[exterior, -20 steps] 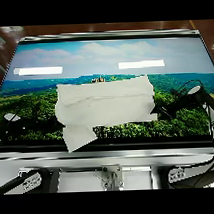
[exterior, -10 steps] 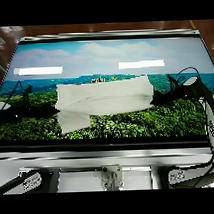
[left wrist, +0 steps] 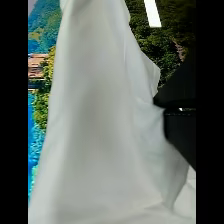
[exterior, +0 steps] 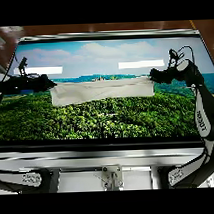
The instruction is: Fold the shirts.
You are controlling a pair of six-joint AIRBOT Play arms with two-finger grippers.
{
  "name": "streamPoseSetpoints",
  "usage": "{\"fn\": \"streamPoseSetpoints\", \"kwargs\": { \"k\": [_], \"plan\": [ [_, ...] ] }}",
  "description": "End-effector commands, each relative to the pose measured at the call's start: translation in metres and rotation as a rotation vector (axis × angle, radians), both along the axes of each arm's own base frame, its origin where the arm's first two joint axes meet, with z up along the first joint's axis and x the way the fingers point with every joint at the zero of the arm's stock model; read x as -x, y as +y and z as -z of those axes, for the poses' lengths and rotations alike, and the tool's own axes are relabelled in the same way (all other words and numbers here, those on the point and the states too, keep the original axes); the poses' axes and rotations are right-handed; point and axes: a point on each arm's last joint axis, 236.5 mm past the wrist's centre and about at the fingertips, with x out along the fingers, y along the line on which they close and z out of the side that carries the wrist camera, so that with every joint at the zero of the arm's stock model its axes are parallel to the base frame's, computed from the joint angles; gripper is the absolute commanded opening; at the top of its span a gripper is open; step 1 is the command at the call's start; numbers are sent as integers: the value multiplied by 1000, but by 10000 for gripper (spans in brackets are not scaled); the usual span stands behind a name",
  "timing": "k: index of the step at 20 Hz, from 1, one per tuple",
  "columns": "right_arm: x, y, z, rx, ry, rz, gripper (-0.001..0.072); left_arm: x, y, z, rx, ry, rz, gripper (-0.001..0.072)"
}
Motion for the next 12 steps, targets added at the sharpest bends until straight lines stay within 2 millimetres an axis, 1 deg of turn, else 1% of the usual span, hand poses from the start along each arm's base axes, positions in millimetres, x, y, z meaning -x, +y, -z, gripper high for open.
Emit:
{"fn": "streamPoseSetpoints", "kwargs": {
  "k": [1,3,4,5,6,7,8,10,11,12],
  "plan": [
    [-27,-4,21,-1,-29,45,63,-34,-4,33,58,89,-19,37],
    [-26,-4,41,-10,2,57,72,-37,-5,56,95,166,-41,51],
    [-25,-3,48,-17,15,59,98,-35,-6,65,108,198,-47,133],
    [-25,-2,51,-25,21,61,254,-32,-8,71,116,221,-43,271],
    [-26,-2,50,-24,13,60,476,-29,-8,74,121,237,-34,356],
    [-27,-1,45,-18,-1,37,582,-26,-7,73,125,245,-27,356],
    [-28,-5,36,4,-15,6,590,-24,-5,71,130,250,-22,356],
    [-32,-22,19,36,-49,14,589,-18,2,62,146,265,2,356],
    [-33,-33,14,34,-56,40,589,-13,4,56,155,276,22,356],
    [-31,-42,16,12,-38,78,591,-9,5,52,163,286,41,356]
  ]
}}
